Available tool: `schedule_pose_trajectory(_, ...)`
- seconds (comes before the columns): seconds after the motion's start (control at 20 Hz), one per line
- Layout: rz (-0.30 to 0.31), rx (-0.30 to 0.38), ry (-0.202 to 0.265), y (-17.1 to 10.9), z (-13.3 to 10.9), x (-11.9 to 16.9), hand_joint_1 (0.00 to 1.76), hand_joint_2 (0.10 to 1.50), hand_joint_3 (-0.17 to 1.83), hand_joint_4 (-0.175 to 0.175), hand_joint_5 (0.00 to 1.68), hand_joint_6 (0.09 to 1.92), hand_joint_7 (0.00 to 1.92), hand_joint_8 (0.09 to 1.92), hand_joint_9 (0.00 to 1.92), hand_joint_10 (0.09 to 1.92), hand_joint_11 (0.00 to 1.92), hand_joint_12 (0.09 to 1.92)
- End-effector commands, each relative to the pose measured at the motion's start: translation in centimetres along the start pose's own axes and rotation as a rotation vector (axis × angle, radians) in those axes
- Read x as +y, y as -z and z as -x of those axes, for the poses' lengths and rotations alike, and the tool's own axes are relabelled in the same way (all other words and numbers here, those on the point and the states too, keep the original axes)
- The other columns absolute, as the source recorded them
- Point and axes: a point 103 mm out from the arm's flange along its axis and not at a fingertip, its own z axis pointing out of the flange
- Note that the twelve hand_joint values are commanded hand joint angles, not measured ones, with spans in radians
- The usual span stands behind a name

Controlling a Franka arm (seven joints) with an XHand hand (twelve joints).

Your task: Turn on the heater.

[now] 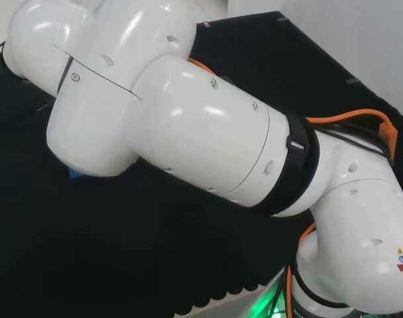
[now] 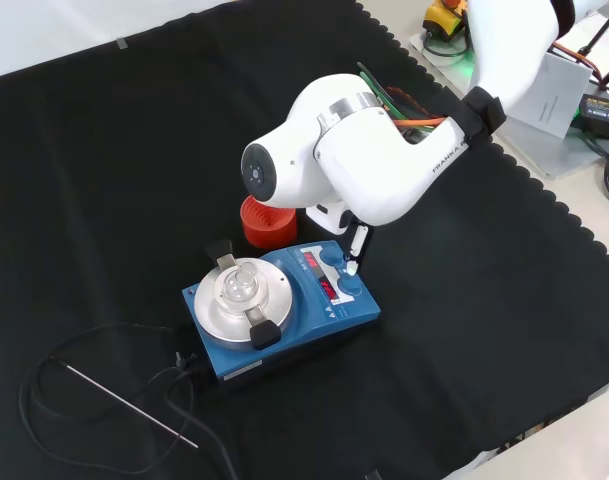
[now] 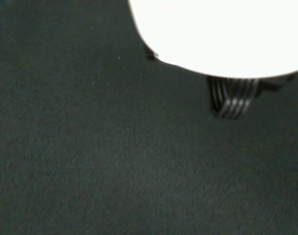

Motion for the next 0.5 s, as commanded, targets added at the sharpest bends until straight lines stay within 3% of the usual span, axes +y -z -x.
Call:
schedule_pose_trajectory(0.05, -0.004, 0.0, 0.001, -0.05, -0.14, -0.13, 1.61, 0.26, 1.8, -0.007, 0.03, 0.09, 1.78, 1.57, 1.82, 1.5, 1.57, 1.47)
schedule_pose_trajectory(0.5, -0.009, -0.012, -0.001, -0.05, -0.4, -0.25, 1.61, 0.26, 1.8, -0.009, 0.04, 0.09, 1.78, 1.57, 1.82, 1.5, 1.57, 1.47)
